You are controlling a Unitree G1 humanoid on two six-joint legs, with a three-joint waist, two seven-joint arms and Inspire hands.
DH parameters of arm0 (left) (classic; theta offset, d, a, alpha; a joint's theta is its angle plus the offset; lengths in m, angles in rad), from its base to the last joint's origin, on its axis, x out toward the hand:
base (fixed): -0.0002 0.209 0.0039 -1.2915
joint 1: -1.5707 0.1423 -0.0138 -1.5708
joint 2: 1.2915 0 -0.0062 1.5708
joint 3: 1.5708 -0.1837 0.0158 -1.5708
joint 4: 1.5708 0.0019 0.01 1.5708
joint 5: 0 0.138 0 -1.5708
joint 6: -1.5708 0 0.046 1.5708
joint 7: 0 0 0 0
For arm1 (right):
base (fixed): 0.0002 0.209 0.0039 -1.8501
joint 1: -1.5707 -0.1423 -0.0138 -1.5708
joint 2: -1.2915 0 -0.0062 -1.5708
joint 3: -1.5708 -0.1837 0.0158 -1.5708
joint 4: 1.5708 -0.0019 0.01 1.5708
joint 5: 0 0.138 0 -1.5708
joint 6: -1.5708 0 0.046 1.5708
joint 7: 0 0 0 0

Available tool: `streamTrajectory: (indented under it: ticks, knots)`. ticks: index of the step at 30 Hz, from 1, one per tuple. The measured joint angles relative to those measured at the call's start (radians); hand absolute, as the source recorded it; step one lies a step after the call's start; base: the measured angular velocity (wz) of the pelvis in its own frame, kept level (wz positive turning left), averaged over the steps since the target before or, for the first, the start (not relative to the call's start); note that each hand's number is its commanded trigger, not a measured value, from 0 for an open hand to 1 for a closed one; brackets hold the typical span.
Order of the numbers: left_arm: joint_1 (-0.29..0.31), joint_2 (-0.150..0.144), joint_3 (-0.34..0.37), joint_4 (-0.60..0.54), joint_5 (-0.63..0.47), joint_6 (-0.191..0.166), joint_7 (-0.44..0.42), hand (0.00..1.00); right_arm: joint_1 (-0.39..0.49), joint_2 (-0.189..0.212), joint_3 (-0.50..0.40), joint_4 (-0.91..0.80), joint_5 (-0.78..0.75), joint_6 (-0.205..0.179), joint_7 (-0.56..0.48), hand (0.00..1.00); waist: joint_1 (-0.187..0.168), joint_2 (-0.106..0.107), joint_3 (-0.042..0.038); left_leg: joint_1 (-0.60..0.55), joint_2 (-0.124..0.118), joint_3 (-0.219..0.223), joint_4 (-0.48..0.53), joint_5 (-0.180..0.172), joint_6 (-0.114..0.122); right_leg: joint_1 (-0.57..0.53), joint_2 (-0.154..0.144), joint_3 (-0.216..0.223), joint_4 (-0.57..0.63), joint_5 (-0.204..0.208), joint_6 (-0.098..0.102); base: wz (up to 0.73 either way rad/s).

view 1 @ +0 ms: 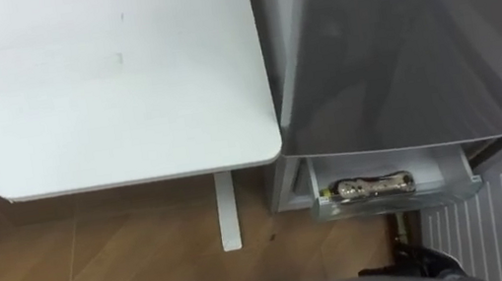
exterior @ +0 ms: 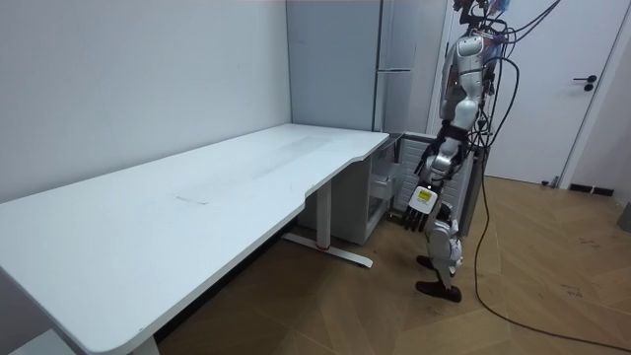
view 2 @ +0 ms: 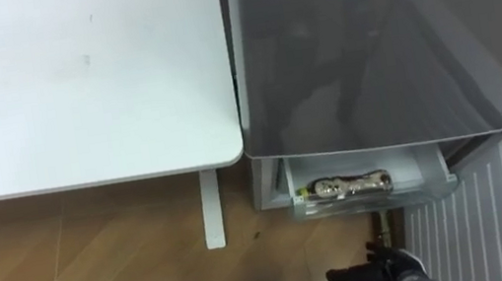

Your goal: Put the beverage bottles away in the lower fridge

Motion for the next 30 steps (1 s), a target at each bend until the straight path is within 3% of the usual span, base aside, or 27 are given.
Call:
streamTrajectory:
  ticks: [7, 11, 15, 21, 30]
  knots:
    - [0.008, -0.001, 0.029, 0.002, -0.012, 0.002, -0.032, 0.00, -0.012, -0.008, 0.004, 0.013, -0.035, 0.011, 0.035, 0.00, 0.021, 0.004, -0.0001, -0.014, 0.010, 0.002, 0.037, -0.009, -0.014, 0.000, 0.004, -0.011, 0.004, -0.007, -0.012, 0.01]
    - [0.015, -0.003, 0.034, 0.005, -0.016, 0.018, -0.053, 0.00, -0.012, -0.019, 0.003, 0.011, -0.047, 0.020, 0.038, 0.00, 0.036, 0.018, -0.0015, -0.011, 0.013, 0.008, 0.036, -0.009, -0.015, 0.002, 0.006, -0.016, 0.011, -0.011, -0.019, 0.02]
    - [0.040, -0.004, 0.046, 0.008, -0.015, 0.020, -0.077, 0.00, -0.012, -0.023, -0.001, 0.009, -0.058, 0.030, 0.056, 0.00, 0.045, 0.015, -0.0031, -0.008, 0.016, 0.003, 0.040, -0.014, -0.022, -0.001, 0.006, -0.021, 0.016, -0.023, -0.023, 0.05]
    - [0.065, -0.011, 0.061, 0.022, -0.014, 0.030, -0.105, 0.00, -0.005, -0.024, -0.001, 0.011, -0.055, 0.020, 0.066, 0.00, 0.041, 0.018, -0.0040, 0.000, 0.014, -0.019, 0.039, -0.014, -0.022, 0.021, 0.005, -0.038, 0.015, -0.024, -0.023, 0.08]
    - [0.045, -0.012, 0.038, 0.024, 0.009, 0.037, -0.106, 0.00, 0.018, -0.017, -0.003, 0.006, -0.013, 0.000, -0.006, 0.00, 0.027, 0.024, -0.0059, 0.001, 0.006, -0.028, 0.017, -0.013, -0.022, 0.032, -0.002, -0.070, 0.000, -0.024, -0.017, 0.11]
